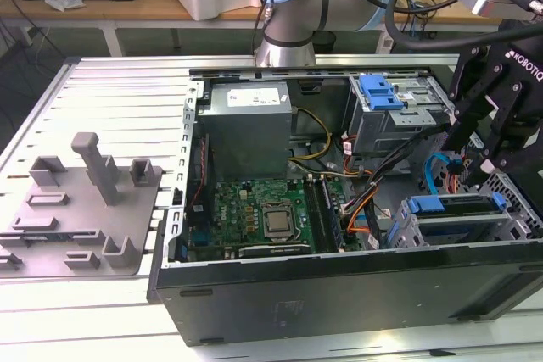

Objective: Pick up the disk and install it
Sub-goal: 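Insert the first disk wire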

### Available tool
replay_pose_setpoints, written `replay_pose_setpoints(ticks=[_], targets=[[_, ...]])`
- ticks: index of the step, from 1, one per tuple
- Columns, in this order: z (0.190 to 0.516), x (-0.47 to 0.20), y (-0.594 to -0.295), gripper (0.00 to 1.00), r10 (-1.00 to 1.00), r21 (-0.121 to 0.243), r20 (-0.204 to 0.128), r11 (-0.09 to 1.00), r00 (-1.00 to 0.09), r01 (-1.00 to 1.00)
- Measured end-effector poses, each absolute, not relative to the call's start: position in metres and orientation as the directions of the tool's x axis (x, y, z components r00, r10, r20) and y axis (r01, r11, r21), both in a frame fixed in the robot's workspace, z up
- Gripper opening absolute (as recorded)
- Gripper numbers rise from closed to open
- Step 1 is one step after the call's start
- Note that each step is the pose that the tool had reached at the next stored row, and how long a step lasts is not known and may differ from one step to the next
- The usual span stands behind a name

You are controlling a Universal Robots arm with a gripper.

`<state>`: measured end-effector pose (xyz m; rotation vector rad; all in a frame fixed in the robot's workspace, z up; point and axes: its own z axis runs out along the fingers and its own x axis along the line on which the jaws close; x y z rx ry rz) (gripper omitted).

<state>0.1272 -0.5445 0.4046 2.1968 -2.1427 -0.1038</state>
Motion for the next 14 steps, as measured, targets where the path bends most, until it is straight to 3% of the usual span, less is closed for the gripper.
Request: replay_pose_setpoints(ticks=[7, 11, 14], targets=[[0.404, 0.129, -0.539, 0.5, -1.0, 0.098, 0.002, -0.025, 0.025, -0.995], [0.404, 0.132, -0.521, 0.5, -1.0, 0.097, 0.017, -0.023, 0.025, -0.995], [0.403, 0.133, -0.513, 0.5, -0.999, 0.056, 0.026, -0.023, 0.024, -0.998]])
